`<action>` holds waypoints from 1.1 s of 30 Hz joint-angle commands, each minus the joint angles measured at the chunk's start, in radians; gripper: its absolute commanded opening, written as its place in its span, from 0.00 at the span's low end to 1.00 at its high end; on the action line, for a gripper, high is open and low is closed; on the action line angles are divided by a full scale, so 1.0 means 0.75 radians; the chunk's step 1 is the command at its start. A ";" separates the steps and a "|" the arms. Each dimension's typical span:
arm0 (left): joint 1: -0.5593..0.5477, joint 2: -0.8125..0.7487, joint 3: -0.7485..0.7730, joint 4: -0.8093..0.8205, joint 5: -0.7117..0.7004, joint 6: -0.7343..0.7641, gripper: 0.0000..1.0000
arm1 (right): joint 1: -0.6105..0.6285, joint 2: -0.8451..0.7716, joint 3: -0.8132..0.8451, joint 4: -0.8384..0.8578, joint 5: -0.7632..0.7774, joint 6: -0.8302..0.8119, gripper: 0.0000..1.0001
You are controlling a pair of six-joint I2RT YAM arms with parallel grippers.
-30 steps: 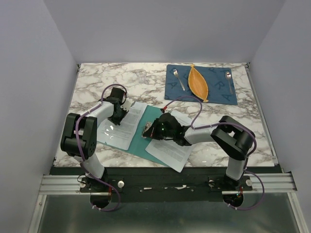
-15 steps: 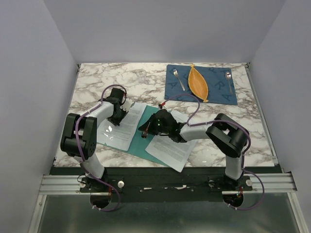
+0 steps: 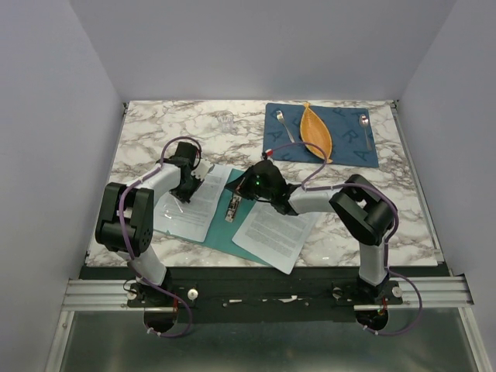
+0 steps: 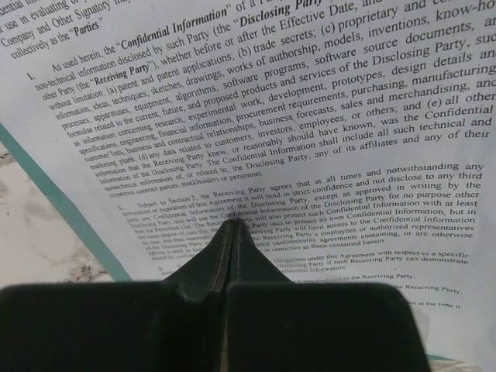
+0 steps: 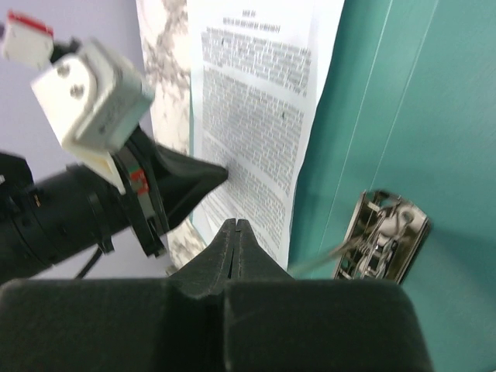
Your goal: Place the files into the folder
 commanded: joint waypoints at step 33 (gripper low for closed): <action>-0.003 -0.057 -0.042 -0.047 -0.060 0.025 0.00 | -0.031 -0.267 -0.171 -0.230 -0.104 -0.303 0.01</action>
